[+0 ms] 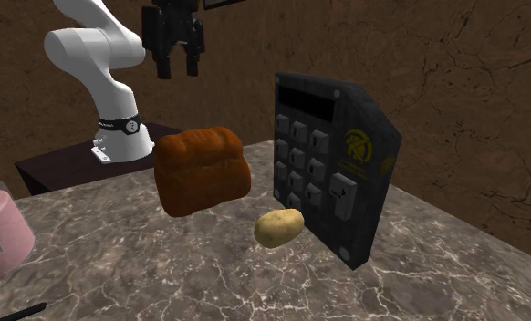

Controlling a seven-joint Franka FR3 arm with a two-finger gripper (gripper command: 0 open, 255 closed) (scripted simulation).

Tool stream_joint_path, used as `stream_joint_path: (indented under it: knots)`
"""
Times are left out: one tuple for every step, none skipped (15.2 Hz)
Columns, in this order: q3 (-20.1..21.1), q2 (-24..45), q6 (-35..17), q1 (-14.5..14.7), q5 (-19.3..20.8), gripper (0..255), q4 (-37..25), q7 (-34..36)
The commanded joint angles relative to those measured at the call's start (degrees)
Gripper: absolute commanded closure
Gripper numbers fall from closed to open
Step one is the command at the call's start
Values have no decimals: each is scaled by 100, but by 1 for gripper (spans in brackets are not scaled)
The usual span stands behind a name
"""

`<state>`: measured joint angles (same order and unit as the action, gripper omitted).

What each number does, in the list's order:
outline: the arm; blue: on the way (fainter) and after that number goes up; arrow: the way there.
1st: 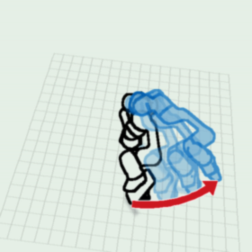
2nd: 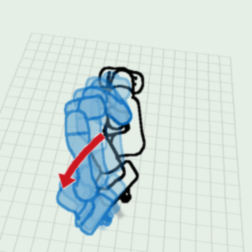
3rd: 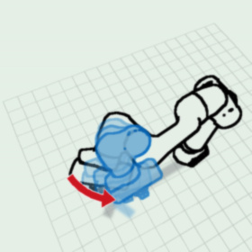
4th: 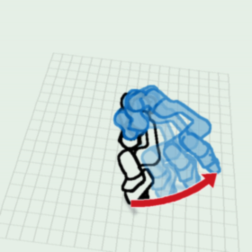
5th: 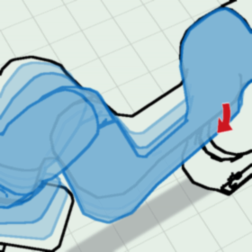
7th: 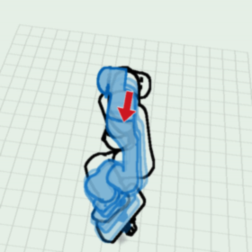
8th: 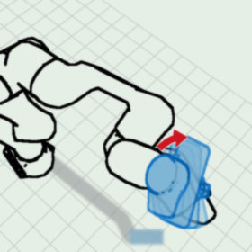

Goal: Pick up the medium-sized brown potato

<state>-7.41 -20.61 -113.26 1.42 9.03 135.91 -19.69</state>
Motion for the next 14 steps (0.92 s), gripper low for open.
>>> stream_joint_path:
  knots:
    - [-122, 491, -298, 37, -29, 0, -181, -361]
    - [-165, 723, -417, 55, -59, 0, -283, -529]
    - [-205, 957, -529, 73, -95, 0, -393, -699]
    - [-237, 1192, -634, 87, -138, 0, -510, -869]
    - [-264, 1427, -731, 99, -185, 0, -634, -1039]
    - [-283, 1663, -821, 109, -237, 0, -764, -1210]
    - [-296, 1899, -903, 114, -292, 0, -901, -1379]
    - [-301, 2134, -978, 115, -349, 0, -1045, -1547]
    - [-300, 2369, -1044, 114, -407, 0, -1195, -1713]
    - [-291, 2604, -1103, 107, -465, 0, -1352, -1876]
    - [-277, 2837, -1155, 98, -522, 0, -1515, -2035]
    - [-256, 3069, -1198, 85, -577, 0, -1684, -2191]
    - [-230, 3301, -1234, 69, -628, 0, -1860, -2341]
    - [-199, 3531, -1263, 51, -676, 0, -2042, -2487]
